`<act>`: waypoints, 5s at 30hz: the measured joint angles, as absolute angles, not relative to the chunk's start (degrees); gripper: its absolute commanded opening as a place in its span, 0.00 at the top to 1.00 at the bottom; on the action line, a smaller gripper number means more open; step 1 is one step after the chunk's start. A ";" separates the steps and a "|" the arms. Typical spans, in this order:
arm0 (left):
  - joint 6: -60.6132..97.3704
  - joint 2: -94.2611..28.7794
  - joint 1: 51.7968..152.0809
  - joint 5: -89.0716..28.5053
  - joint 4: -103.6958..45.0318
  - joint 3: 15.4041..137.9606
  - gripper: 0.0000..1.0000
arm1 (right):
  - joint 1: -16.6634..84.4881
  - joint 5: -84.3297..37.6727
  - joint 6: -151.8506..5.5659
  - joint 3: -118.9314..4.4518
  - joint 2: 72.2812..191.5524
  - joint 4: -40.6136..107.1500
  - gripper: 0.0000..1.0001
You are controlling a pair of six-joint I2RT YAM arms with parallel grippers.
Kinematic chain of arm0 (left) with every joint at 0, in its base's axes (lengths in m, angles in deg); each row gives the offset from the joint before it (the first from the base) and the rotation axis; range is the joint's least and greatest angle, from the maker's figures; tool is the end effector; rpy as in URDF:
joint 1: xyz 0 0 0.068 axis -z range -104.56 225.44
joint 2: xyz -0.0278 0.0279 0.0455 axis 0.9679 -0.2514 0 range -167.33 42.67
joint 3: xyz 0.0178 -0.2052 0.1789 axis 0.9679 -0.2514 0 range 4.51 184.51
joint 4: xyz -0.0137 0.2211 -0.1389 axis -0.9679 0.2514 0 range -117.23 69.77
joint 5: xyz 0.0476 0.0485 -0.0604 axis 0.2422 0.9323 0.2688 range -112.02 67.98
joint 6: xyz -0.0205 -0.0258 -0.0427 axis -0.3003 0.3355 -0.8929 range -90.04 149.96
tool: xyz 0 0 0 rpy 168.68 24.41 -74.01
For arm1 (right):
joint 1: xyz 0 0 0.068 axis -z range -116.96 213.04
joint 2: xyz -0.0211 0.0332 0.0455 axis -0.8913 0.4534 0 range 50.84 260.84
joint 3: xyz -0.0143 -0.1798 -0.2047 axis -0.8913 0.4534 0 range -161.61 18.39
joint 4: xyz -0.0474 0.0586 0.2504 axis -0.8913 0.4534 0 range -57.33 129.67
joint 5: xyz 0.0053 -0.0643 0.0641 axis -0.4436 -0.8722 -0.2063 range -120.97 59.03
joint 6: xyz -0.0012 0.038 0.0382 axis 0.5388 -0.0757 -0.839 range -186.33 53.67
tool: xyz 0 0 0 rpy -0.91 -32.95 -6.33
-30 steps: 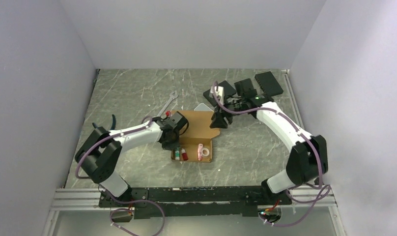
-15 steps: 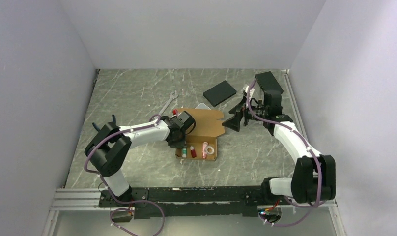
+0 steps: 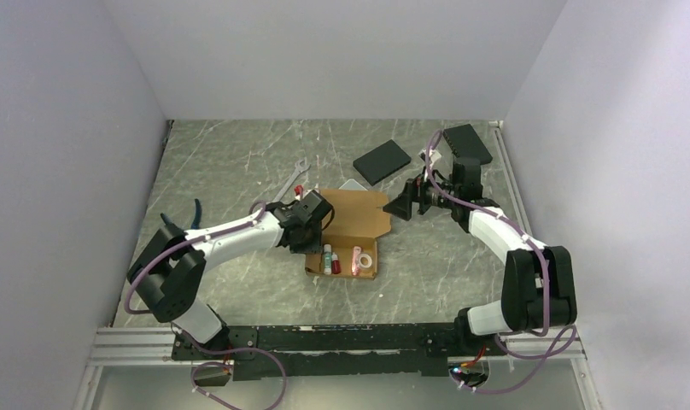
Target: Fold the paper box
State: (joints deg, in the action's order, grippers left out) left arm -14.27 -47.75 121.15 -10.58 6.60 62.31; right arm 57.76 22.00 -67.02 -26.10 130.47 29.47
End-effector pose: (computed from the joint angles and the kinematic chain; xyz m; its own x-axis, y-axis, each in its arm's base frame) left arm 0.2175 -0.2127 0.1961 -0.9094 -0.0467 -0.4132 0.0166 0.9888 -0.1484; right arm 0.2847 0.0548 0.2308 -0.5355 -0.0422 -0.8435 -0.7236 0.5379 0.4325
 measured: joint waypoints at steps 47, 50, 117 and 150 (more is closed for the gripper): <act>-13.00 -40.75 122.60 -5.07 9.63 62.49 0.45 | 56.95 20.45 -67.80 -26.12 134.23 29.73 0.09; -12.54 -37.32 121.85 -6.47 7.73 60.28 0.37 | 56.86 19.47 -67.82 -26.12 134.65 29.95 0.09; -6.66 -39.70 93.02 -49.57 -38.50 40.57 0.90 | 55.44 19.97 -63.87 -36.81 146.86 45.86 0.67; -6.14 -40.12 93.02 -59.54 -47.54 36.76 0.85 | 51.68 27.95 -59.65 -34.99 147.59 42.76 0.44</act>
State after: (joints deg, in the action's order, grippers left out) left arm -6.14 -40.12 93.02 -59.54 -47.54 36.76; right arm 51.68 27.95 -59.65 -34.99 147.59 42.76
